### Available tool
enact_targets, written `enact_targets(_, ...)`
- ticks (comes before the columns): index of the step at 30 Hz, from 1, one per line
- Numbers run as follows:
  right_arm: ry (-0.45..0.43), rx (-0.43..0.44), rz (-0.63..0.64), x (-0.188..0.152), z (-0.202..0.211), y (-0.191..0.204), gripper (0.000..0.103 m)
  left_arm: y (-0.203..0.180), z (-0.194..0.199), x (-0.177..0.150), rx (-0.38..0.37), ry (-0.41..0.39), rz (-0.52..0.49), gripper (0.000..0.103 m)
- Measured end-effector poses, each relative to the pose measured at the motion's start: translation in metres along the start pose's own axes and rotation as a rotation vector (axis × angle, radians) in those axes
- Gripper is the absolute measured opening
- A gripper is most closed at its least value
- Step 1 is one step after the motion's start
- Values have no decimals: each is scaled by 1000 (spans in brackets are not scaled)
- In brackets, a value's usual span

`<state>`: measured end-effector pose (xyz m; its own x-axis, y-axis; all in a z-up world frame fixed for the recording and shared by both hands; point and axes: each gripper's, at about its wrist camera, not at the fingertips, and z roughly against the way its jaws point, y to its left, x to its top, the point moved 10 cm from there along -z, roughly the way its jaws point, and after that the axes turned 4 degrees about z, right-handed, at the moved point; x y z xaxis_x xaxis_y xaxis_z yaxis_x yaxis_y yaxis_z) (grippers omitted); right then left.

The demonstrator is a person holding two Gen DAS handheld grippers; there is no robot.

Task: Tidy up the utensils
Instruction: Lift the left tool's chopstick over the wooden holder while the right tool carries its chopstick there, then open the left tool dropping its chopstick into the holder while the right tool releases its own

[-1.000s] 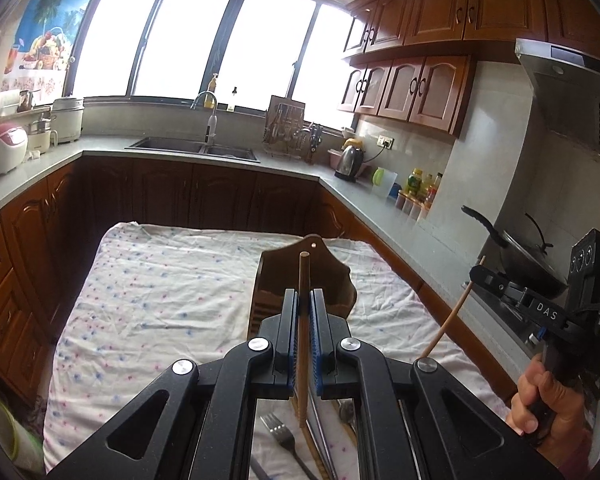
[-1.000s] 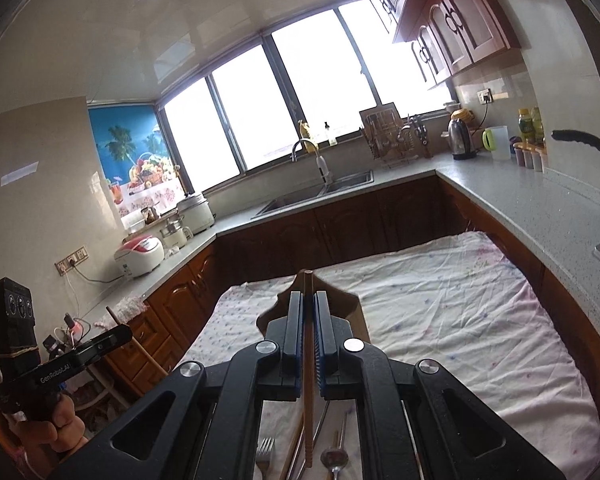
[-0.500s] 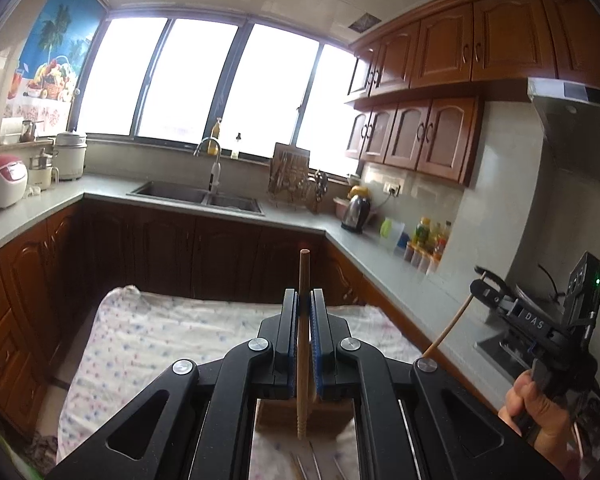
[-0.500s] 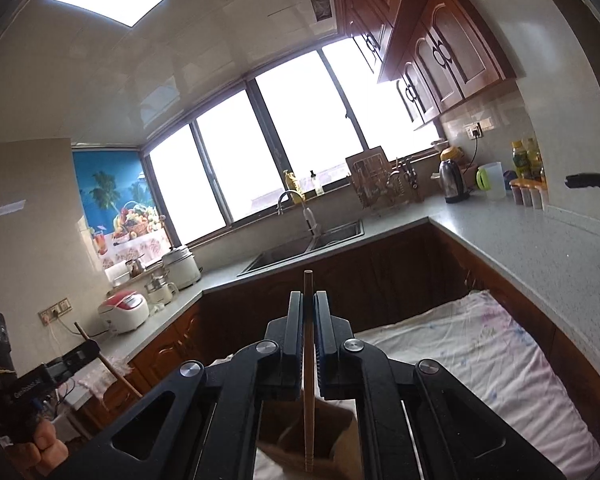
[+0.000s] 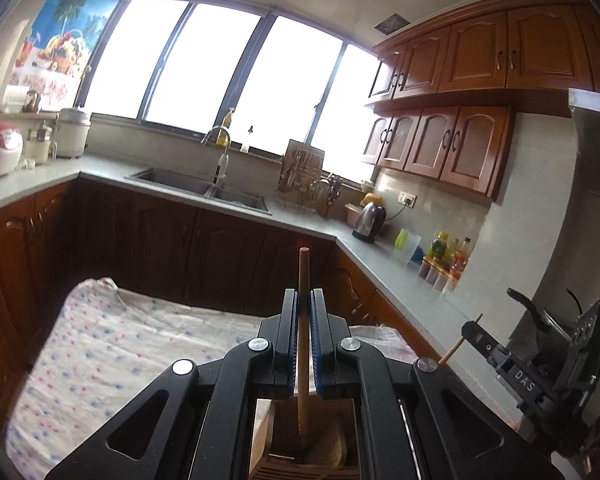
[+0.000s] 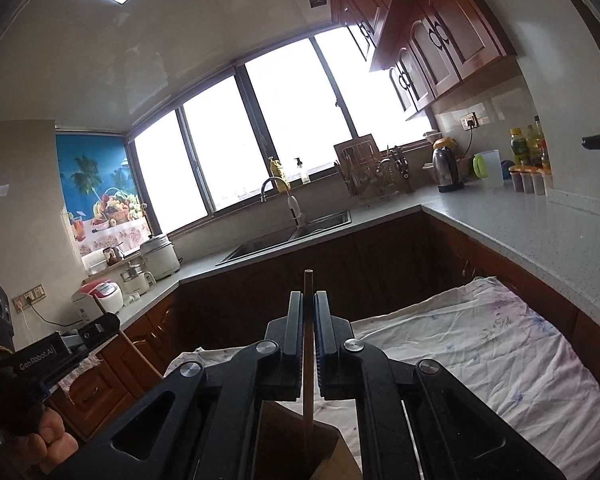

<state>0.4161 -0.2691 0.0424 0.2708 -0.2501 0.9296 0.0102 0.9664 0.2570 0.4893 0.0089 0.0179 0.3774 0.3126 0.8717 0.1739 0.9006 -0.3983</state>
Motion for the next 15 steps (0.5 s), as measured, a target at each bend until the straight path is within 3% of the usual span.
enact_targets(7, 15, -18, -27, -24, -7, -12, 5, 21, -52, -35, 43, 53, 39, 4)
enact_targets(15, 59, -29, -44, -27, -9, -22, 7, 13, -55, -35, 61, 60, 14, 5)
